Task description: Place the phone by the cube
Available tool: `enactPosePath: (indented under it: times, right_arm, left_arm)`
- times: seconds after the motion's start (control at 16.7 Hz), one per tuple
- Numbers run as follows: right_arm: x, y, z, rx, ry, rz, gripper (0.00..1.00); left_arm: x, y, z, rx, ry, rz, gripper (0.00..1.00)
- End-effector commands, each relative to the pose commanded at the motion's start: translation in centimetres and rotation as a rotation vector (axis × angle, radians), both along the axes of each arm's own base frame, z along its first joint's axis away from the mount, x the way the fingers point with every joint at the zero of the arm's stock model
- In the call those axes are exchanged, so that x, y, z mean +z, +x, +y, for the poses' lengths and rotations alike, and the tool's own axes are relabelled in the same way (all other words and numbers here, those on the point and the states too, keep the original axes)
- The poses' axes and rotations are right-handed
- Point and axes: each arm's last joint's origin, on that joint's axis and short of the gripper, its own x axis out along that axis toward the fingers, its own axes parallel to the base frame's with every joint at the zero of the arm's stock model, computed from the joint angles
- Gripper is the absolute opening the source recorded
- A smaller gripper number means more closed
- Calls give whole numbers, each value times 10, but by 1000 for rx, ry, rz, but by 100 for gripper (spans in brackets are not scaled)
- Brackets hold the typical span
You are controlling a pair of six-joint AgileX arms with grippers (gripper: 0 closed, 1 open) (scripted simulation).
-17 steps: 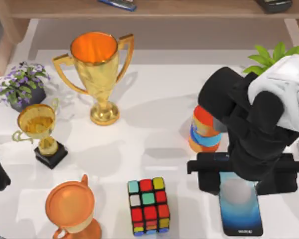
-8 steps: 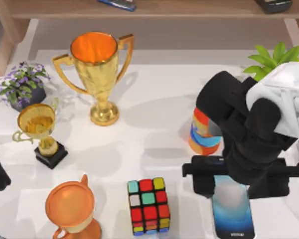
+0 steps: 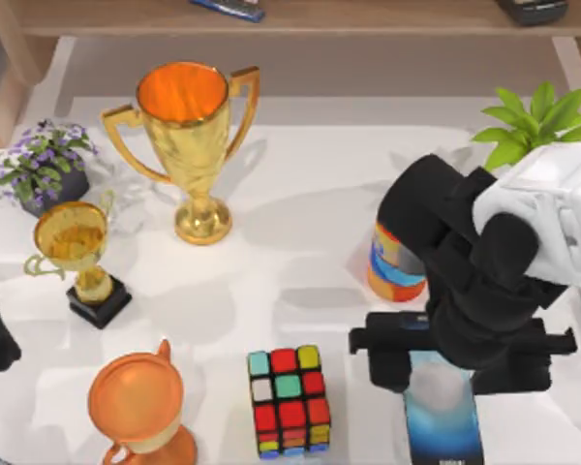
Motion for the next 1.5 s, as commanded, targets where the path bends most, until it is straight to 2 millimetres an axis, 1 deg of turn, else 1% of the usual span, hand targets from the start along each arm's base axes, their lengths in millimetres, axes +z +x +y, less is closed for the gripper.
enactPosePath:
  times: [0.24,0.48,0.72,1.5]
  right_arm:
    - [-12,2,-1,-10,-27,-22,0]
    - [-29,1,-5,-13,-78,-2,0]
    - [-29,1,-5,-13,-78,-2,0]
    - [-29,1,-5,-13,-78,-2,98]
  left_arm:
    - [0,0,0,0,0,0,100]
    - [0,0,0,0,0,0,100]
    - [0,0,0,0,0,0,100]
    - [0,0,0,0,0,0,100]
